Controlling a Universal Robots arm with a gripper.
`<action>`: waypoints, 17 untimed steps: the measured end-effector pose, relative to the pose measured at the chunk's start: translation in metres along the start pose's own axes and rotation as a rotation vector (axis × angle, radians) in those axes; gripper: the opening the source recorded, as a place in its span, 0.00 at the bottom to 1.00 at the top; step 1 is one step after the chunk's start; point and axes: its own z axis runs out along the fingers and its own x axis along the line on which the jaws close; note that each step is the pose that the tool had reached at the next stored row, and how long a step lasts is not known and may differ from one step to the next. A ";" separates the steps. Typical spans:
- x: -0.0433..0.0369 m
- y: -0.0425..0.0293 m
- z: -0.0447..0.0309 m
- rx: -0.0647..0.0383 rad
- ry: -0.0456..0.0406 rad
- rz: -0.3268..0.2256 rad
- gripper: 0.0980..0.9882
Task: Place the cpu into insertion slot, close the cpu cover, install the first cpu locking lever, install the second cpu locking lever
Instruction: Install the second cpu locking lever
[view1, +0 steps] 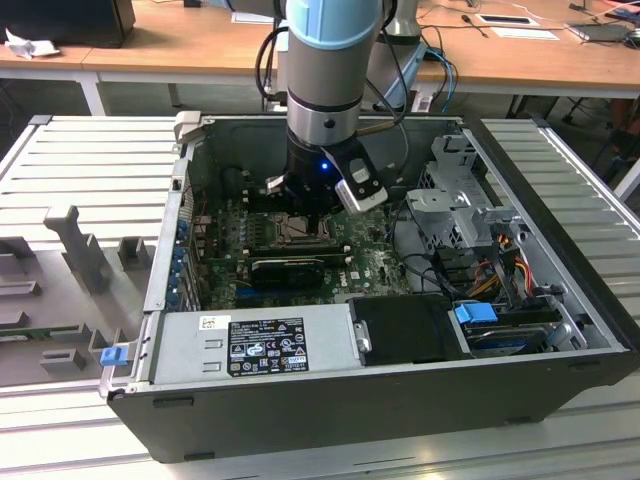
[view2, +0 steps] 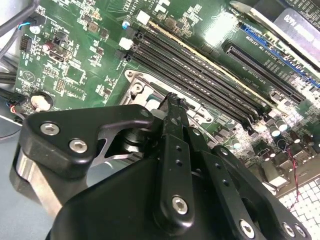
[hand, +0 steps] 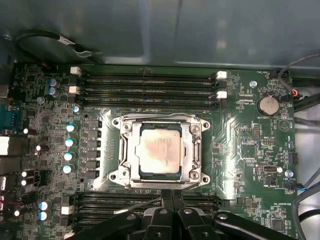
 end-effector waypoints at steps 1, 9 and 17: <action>0.0003 0.0000 0.0000 0.000 0.0000 0.000 0.01; 0.0043 -0.0016 -0.0001 0.000 0.0001 0.000 0.01; 0.0207 -0.0043 -0.0003 -0.003 0.0005 -0.005 0.01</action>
